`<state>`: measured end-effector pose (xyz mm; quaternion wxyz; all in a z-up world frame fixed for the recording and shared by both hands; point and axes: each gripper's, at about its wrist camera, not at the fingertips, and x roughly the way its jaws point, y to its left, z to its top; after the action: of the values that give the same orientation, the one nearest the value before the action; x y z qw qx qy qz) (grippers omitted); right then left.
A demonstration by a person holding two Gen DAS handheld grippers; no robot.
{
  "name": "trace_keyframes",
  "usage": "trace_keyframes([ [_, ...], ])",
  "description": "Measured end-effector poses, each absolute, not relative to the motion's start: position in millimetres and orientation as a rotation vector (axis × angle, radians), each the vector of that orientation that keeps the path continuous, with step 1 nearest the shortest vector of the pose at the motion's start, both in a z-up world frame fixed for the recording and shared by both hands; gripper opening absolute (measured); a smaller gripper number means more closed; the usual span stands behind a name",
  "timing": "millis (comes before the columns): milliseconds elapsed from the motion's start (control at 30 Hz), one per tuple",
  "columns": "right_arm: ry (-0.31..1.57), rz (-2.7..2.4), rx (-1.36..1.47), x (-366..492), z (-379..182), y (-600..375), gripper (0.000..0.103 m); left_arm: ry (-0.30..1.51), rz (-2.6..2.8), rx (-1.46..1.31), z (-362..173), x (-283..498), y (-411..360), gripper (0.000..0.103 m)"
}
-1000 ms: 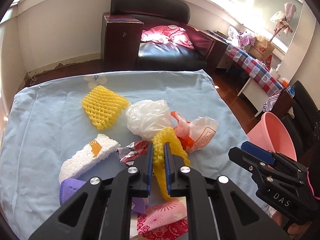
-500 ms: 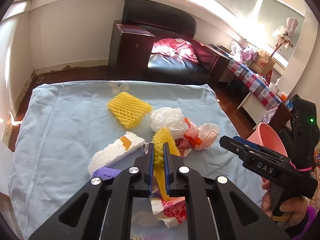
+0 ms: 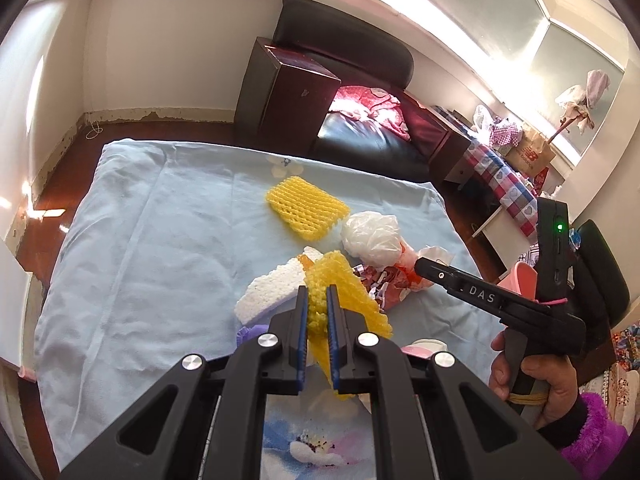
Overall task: Collect trash
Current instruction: 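Grasp the yellow foam net with the left gripper while the right grasps the white plastic bag, then carry the yellow foam net and white plastic bag over the pink basin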
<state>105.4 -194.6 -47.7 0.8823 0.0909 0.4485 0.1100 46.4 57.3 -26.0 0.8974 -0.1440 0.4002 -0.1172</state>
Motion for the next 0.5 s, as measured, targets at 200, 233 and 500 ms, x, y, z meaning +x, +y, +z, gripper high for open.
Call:
trace_keyframes([
  [200,0.914,0.246,0.170,93,-40,-195,0.031,0.834,-0.251,-0.313,-27,45,55,0.008],
  [233,0.909,0.249,0.170,90,-38,-196,0.031,0.832,-0.253,-0.314,-26,44,55,0.008],
  [500,0.839,0.247,0.145,43,-15,-205,0.031,0.822,-0.260,-0.329,-21,42,53,0.008],
])
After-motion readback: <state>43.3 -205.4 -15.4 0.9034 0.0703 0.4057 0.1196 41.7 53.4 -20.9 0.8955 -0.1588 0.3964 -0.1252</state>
